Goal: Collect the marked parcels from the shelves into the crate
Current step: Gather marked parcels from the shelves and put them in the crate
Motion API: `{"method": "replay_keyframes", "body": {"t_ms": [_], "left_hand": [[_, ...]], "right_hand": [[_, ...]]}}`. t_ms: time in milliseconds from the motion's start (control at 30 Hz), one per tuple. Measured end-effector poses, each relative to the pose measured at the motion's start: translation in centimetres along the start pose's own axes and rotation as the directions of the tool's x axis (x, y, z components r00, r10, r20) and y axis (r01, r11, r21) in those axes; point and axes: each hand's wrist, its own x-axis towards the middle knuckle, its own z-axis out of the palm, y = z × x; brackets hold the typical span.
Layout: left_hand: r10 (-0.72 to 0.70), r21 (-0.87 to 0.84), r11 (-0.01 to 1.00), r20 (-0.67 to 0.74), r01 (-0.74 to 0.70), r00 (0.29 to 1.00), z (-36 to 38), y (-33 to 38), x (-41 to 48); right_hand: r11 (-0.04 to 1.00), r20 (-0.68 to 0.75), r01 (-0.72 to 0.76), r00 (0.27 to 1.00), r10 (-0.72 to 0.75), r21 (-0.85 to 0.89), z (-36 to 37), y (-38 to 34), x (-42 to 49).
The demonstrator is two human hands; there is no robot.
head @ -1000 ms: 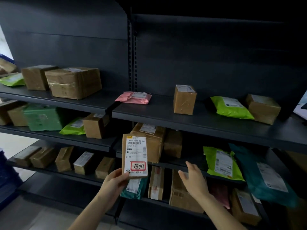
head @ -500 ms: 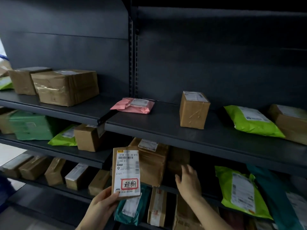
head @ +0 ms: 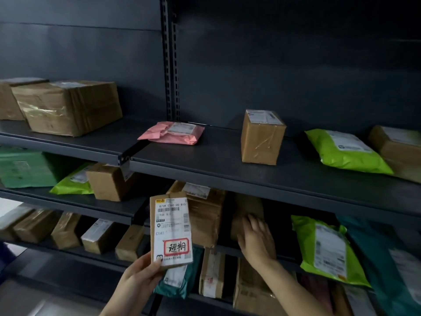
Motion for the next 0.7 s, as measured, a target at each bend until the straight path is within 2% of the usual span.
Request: {"method": "replay_keyframes", "body": {"t_ms": [133, 267, 367, 500, 567, 600, 633, 700], "left_hand": [[-0.007, -0.010, 1.000, -0.003, 0.007, 1.000, 0.7, -0.6, -0.5], [-0.011, 0.015, 1.000, -0.004, 0.011, 1.000, 1.6, -1.1, -0.7], [-0.022, 0.024, 0.999, 0.005, 0.022, 1.000, 2.1, -1.4, -0.8], [-0.028, 0.048, 0.998, 0.017, 0.028, 0.999, 2.3, -1.7, -0.9], [-0.029, 0.062, 0.998, 0.023, 0.028, 0.999, 2.3, -1.8, -1.0], [-0.029, 0.065, 0.998, 0.022, 0.027, 0.999, 2.4, -1.8, -1.1], [-0.028, 0.065, 0.998, 0.019, 0.026, 0.999, 2.5, -1.9, -1.2], [-0.027, 0.071, 0.997, 0.019, 0.025, 0.999, 2.8, -2.1, -1.4]], "right_hand": [[0.998, -0.002, -0.052, 0.999, 0.052, -0.023, -0.7, 1.6, -2.5], [0.988, -0.074, -0.153, 0.986, 0.151, -0.029, -1.8, 1.8, -3.6], [0.956, 0.007, -0.290, 0.957, 0.291, -0.030, -2.3, 0.7, -2.9], [0.931, 0.079, -0.365, 0.929, 0.363, 0.019, -3.3, 0.4, -2.4], [0.913, 0.067, -0.385, 0.923, 0.379, 0.138, -3.7, 0.9, -3.1], [0.880, 0.055, -0.398, 0.916, 0.397, 0.259, -3.8, 1.2, -3.6], [0.813, 0.046, -0.408, 0.902, 0.429, 0.415, -4.0, 1.4, -4.3], [0.576, 0.069, -0.403, 0.855, 0.513, 0.711, -4.3, 1.4, -5.8]]}}
